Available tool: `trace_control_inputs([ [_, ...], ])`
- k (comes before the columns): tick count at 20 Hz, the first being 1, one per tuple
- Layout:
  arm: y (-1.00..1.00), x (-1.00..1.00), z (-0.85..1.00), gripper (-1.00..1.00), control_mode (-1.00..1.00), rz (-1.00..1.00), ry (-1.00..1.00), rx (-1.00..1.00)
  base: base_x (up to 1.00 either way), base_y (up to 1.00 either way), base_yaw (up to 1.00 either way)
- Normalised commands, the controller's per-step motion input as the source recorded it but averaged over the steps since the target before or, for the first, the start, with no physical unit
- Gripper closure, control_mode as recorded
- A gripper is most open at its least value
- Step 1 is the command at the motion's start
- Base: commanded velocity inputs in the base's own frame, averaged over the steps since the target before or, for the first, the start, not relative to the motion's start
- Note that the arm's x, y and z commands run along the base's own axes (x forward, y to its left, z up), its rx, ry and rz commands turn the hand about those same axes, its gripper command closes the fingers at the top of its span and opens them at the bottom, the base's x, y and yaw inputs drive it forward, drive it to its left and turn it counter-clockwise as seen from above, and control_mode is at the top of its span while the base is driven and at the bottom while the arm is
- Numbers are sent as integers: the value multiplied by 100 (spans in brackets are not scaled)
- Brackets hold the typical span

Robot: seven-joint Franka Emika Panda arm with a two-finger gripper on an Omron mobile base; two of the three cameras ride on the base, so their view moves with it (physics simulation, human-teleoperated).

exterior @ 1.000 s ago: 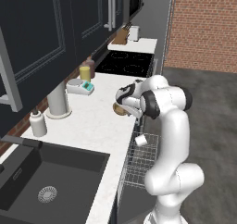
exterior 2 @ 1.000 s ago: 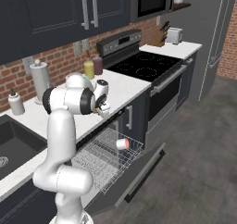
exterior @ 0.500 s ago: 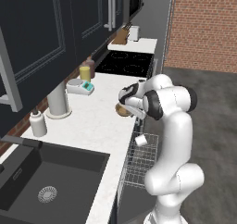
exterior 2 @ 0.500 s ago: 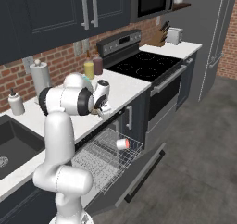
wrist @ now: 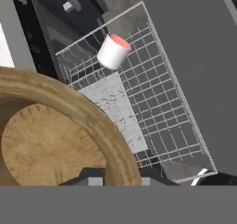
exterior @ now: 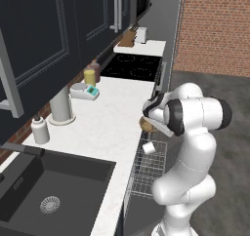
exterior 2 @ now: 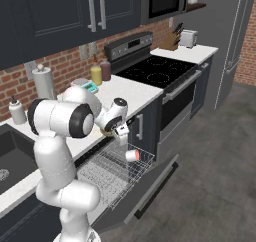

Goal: Pick up the cup and bowl from the counter, place them in the dishwasher, and close the dishwasher door.

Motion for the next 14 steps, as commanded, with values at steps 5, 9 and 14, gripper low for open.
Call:
trace_control_inputs([
  [5, -94, -100, -1, 100, -100, -4, 0, 4, 0, 0, 0],
  [9, -66, -94, -29, 100, -100, -2, 4, 5, 0, 0, 0],
  [14, -31, -46, -73, 100, -100, -3, 12, 8, 0, 0, 0],
])
